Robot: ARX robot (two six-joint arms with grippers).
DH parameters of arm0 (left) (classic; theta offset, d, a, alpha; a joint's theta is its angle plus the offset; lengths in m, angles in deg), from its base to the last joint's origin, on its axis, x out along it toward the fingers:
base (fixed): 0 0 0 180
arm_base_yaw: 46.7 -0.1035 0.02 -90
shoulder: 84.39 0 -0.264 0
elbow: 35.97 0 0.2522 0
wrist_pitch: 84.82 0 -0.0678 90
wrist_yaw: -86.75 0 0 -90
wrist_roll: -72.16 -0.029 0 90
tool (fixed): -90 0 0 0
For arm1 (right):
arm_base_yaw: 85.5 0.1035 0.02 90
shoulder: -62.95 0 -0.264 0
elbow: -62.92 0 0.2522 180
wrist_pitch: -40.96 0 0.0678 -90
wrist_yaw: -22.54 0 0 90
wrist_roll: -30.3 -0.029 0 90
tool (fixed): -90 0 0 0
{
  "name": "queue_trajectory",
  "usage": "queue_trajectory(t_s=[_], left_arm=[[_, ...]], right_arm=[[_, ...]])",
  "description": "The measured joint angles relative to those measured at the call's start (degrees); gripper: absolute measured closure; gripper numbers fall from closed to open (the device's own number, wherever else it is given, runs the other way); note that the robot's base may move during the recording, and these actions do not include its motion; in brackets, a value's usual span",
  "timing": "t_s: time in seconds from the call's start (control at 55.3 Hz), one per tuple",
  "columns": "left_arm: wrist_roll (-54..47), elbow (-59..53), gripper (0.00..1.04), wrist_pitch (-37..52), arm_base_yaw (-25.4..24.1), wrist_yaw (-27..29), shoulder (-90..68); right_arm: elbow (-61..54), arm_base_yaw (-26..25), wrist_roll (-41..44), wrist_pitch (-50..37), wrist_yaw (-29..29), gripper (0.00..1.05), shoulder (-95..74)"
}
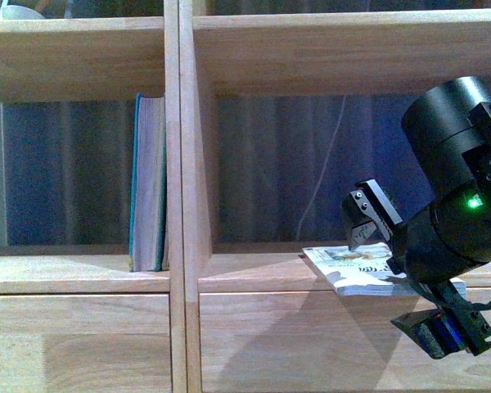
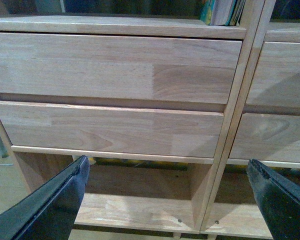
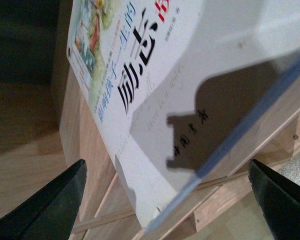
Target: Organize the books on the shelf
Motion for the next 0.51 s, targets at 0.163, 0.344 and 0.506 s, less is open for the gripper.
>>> queue_trajectory(t_s=[0.163,0.344,0.506], left_arm=[[0.0,0.0,0.07,0.0,0.0,0.0,0.0],[0.0,0.0,0.07,0.0,0.0,0.0,0.0],[0.0,0.0,0.07,0.0,0.0,-0.02,0.0]], right_arm=[[1.42,-0.46,0.11,0.85,1.25,0.07,-1.27],[2.84,-0.81,0.13,1.73,3.15,0.07,-2.49],[5.03,-0.85,-0.17,2.71,3.21,0.07,-3.82]])
